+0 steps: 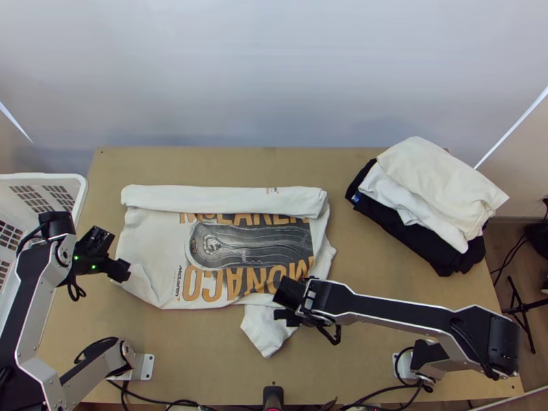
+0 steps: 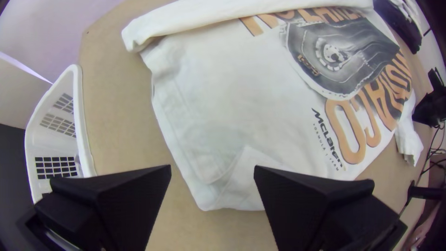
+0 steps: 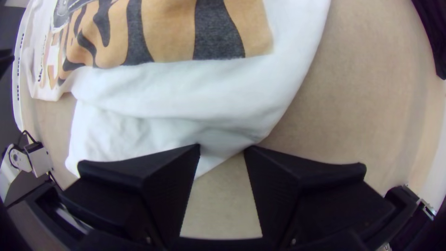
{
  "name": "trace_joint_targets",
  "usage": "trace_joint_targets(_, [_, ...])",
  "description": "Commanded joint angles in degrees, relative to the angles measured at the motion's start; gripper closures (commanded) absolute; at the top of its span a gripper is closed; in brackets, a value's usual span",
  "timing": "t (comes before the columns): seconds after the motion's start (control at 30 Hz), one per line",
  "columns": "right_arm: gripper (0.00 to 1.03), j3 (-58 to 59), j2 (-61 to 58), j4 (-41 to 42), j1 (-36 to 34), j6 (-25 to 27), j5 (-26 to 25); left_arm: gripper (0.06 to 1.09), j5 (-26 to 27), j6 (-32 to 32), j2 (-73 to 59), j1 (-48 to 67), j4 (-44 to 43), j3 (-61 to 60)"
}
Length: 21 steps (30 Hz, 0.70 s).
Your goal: Fold the t-shirt
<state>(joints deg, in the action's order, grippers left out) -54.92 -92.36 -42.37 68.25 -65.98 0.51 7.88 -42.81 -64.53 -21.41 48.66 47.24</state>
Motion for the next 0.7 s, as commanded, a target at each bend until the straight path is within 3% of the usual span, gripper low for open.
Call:
trace_joint_targets(0.0, [0.77, -0.37, -1.33, 2.03, 0.75, 0.15, -3.85, 0.21, -0.76, -2.72, 0.11, -0.65, -0.59, -0.49])
trace_joint_targets(0.1, [1.0, -0.46, -1.77, 2.12, 1.45, 1.11, -9.13, 0.21, -1.2, -5.45, 0.37, -1.62, -0.15, -0.49])
trace_joint_targets(0.37, [1.0, 0.16, -1.77, 2.03, 1.45, 1.38, -10.01, 0.21, -4.89, -17.49, 1.43, -3.38, 5.3, -1.1])
trace_joint_targets(0.43, [1.0, 0.25, -1.77, 2.03, 1.54, 1.38, -10.27, 0.27, -4.89, -20.12, 0.81, -3.38, 7.59, -0.93])
trace_joint_targets(0.67, [1.0, 0.51, -1.77, 2.03, 1.45, 1.73, -10.36, 0.3, -4.28, -18.19, -2.53, -4.78, 10.05, 2.33])
